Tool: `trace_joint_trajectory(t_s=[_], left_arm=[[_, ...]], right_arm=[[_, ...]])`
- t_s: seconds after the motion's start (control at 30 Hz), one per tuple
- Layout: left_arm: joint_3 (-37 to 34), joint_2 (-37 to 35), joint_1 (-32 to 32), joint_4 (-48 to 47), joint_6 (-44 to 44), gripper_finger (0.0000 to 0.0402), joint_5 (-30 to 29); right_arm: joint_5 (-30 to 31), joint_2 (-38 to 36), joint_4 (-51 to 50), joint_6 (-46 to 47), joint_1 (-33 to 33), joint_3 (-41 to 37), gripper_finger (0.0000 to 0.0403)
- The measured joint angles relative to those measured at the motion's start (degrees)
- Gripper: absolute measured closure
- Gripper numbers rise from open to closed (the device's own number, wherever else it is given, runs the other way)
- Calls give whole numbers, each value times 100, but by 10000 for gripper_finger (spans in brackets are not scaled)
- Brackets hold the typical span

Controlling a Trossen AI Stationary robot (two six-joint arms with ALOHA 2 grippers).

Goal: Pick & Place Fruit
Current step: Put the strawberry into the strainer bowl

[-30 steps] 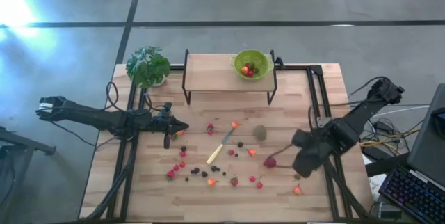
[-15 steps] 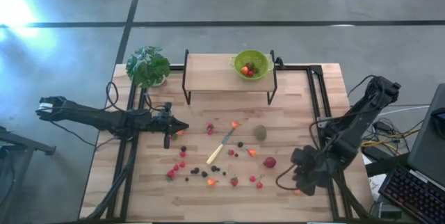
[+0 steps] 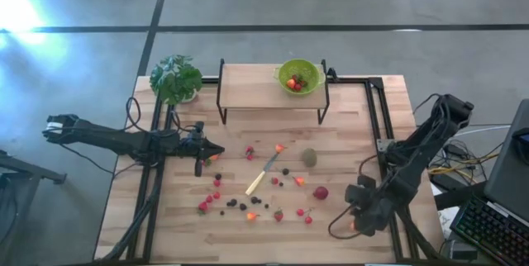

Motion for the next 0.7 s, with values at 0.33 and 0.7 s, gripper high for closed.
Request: trace_joint_trajectory(t_s=[0.33,0.7], left_arm=[[2,1,-1,-5,1,381,1],[0,-1,-1,-3,1,381,1]], right_arm=[[-247,1170,2,-297,85,210,245],[-251,1735,-22,-392,80,417,267]])
